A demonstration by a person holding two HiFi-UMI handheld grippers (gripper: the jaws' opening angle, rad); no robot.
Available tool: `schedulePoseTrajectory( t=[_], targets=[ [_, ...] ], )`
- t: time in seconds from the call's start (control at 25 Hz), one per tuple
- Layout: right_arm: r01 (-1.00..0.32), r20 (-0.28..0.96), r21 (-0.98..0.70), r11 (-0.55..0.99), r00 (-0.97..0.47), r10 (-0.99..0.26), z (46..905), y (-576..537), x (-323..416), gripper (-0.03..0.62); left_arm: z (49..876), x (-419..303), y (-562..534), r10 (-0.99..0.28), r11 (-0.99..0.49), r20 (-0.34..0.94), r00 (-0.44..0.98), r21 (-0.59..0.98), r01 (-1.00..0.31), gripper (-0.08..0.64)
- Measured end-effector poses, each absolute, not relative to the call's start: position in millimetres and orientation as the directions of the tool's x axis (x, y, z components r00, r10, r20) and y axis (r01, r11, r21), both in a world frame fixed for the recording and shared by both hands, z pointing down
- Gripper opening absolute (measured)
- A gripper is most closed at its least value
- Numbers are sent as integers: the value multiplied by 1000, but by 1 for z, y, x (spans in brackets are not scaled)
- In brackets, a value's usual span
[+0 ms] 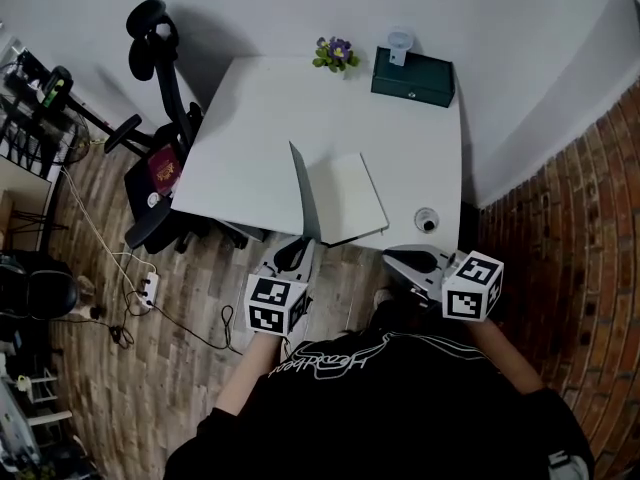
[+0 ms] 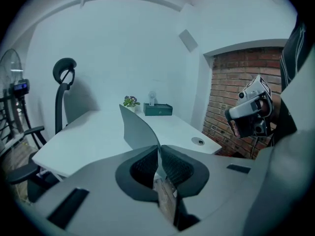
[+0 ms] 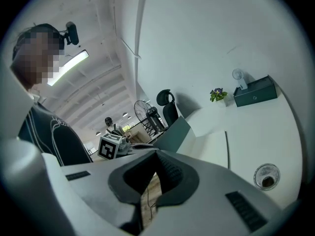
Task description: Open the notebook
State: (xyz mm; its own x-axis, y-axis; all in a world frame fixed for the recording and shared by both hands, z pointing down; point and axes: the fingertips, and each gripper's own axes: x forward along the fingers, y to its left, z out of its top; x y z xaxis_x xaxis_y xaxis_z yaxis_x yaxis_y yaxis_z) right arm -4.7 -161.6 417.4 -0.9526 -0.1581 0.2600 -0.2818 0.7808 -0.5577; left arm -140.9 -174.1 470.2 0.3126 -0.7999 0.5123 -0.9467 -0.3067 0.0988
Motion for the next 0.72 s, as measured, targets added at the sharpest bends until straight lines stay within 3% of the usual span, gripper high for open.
schedulePoseTrajectory(
  t=[0.4,0.72],
  targets=[
    [-265,253,-565,781,-957,-142,418,-152,-26,3,495,-185,-152,-812,-154,506,292,296,-943,49],
    [-283,266,-582,762,-952,-150,427,-140,-25,3,524,-205,-138,-807,-59,534,253,353,-934,56]
  ],
)
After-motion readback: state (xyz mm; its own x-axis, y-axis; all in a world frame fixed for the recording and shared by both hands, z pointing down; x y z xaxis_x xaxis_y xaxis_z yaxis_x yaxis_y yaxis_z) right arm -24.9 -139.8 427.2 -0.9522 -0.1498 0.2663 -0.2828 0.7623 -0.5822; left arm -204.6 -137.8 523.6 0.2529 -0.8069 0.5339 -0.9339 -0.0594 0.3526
